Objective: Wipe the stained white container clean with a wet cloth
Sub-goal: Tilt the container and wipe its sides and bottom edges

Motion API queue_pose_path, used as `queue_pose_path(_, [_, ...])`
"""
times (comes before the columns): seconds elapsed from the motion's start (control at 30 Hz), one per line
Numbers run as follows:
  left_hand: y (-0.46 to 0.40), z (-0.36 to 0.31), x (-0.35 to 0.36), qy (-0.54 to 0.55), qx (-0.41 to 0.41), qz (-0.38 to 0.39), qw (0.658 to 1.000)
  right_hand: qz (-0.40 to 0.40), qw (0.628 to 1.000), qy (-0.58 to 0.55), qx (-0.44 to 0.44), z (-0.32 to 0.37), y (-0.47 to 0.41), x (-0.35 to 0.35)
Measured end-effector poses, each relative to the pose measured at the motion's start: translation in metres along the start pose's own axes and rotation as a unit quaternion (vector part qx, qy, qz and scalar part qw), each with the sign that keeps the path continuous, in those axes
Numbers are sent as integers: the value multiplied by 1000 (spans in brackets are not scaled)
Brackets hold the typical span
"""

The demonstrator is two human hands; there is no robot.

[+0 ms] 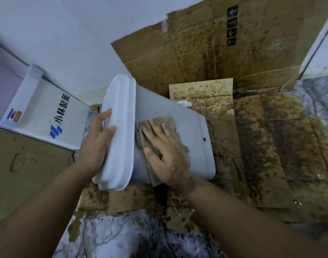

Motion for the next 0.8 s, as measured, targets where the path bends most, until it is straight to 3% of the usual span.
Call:
queue_pose_path(0.07, [0,0,1,8,-22,2,1000,29,995,95,3,-57,20,-6])
queue_pose_path(0.13, [2,-1,5,11,-22,14,1000,21,986,134,96,-122,44,-19])
queue_pose_path(0.2, [4,-3,9,9,-11,24,1000,-4,968,92,232,-161,58,-31])
queue_pose_path(0.27, [3,-6,9,0,-5,25,1000,-29,948,98,301,-160,51,-25])
queue_pose_path(0.37, [4,-10,11,-14,5,22,1000,-54,977,110,176,-75,-2,6])
queue_pose_path(0.43, [5,-11,11,-14,13,17,1000,-2,997,33,73,-22,-41,16])
queue_pose_path(0.5, [5,-13,12,-15,15,13,1000,17,1000,15,-1,-14,-66,4])
queue_pose_path(0.57, [5,-12,11,-11,12,15,1000,27,996,82,-31,-55,-66,-9])
queue_pose_path(0.7, [7,-11,11,-13,3,22,1000,-15,982,97,160,-178,-45,-37])
queue_pose_path(0.8, [7,-14,12,-14,2,13,1000,-37,959,83,268,-176,-56,-38])
Point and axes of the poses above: each hand's wrist, its own y-axis away from the middle knuckle, its own x-axis out of the palm, z = x × y, the point moved 7 cm from there along -y, towards the middle knuckle, and after that the axes turned 13 degrees about -x, right-handed, at the moved point
